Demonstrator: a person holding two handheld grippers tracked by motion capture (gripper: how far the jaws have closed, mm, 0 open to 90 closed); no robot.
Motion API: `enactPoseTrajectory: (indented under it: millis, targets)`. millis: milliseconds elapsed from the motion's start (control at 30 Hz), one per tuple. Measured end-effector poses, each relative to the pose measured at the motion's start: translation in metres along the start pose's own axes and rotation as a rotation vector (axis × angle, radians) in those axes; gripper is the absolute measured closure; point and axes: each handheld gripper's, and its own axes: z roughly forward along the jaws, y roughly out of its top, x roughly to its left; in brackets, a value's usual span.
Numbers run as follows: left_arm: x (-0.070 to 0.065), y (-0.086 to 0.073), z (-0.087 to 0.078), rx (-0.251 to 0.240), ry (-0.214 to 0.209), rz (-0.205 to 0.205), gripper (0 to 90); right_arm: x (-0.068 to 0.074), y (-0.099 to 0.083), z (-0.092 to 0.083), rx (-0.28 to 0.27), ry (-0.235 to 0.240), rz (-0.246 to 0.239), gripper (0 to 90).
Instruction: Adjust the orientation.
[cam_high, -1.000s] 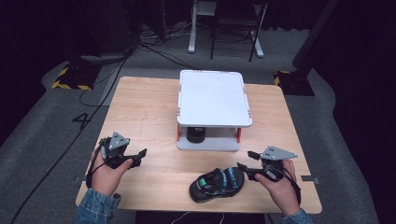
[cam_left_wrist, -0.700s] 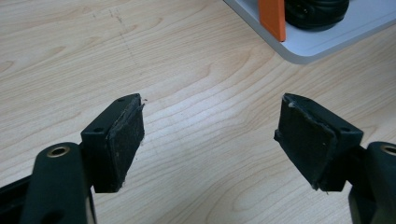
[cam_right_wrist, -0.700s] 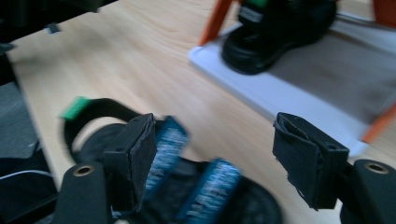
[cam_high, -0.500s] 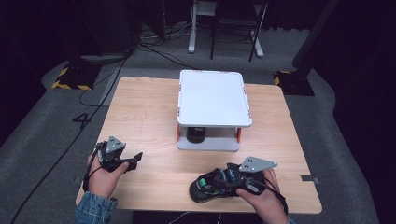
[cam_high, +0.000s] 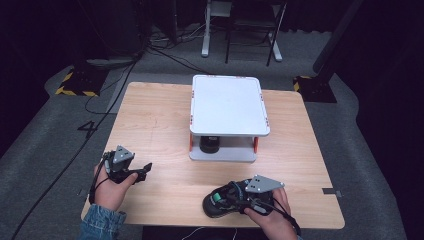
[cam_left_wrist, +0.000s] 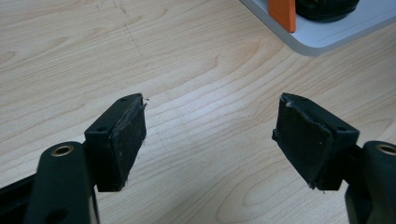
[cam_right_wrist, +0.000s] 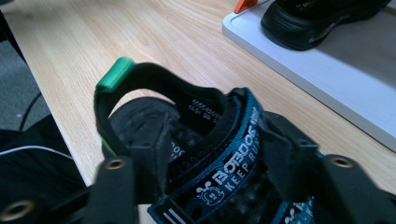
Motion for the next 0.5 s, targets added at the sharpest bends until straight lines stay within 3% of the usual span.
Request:
enactPoseTrajectory:
  millis: [133,500]
  targets:
    - [0.0006,0.0003,0.0005,-0.003,0.0,-0.001,25.5,0.0022,0.0012,-0.0003,-0.002,-0.015,-0.022,66.4]
    - [0.0022,-0.002,-0.0005,-0.005,0.007,-0.007,25.7,-0.0029,0.007,-0.005,-0.025,0.003,-0.012,69.5]
